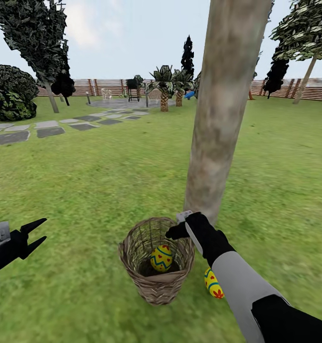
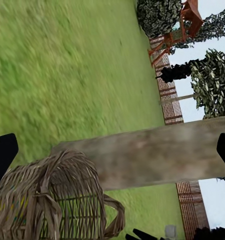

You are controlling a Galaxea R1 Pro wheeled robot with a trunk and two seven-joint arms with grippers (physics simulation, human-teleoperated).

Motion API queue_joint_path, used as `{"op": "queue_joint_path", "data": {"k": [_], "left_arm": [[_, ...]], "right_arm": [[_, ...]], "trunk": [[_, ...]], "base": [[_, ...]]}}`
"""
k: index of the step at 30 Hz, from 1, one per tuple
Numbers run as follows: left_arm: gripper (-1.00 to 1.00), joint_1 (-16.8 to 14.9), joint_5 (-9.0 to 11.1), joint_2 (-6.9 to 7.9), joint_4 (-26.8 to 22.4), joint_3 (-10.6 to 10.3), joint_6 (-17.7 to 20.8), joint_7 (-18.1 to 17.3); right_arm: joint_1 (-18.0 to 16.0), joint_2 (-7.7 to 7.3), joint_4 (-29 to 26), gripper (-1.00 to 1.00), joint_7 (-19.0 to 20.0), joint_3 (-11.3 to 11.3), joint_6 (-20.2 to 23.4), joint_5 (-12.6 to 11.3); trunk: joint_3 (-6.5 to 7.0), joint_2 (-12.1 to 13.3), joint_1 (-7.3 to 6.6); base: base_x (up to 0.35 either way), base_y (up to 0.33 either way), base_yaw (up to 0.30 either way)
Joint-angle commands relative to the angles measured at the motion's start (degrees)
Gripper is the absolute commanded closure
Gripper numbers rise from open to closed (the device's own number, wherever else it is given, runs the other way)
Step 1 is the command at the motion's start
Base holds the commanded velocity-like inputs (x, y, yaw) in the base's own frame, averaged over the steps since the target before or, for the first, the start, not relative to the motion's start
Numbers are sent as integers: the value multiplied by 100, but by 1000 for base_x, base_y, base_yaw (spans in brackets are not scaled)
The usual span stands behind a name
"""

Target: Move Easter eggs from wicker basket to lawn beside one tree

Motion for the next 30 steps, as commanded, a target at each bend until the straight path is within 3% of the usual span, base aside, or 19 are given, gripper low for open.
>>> {"op": "queue_joint_path", "data": {"k": [1, 8, 14, 24, 30], "left_arm": [[-100, -5, -43, -1, 2, 10, 27, -45], [-100, -5, -43, -1, -2, 9, 27, -47], [-100, -5, -43, -1, -10, 14, 27, -52], [-100, -5, -43, -7, 7, 13, 26, -52], [-100, -5, -43, -18, 3, -1, 27, -52]], "right_arm": [[-3, 0, -2, -100, 33, 3, 24, 39], [-3, 0, 42, -100, -4, 28, 24, 43], [0, 0, 55, -100, -18, 391, 24, 36], [-40, 0, 110, -100, -42, 455, 35, 11], [-655, 0, 944, -100, -254, 443, 651, -34]], "trunk": [[-5, -2, -1], [-26, -2, -1], [-49, -2, -1], [-57, -2, -1], [-57, -2, -1]], "base": [[0, 0, 0], [0, 0, 125], [0, 0, 265], [0, 0, 116], [0, 0, 1]]}}
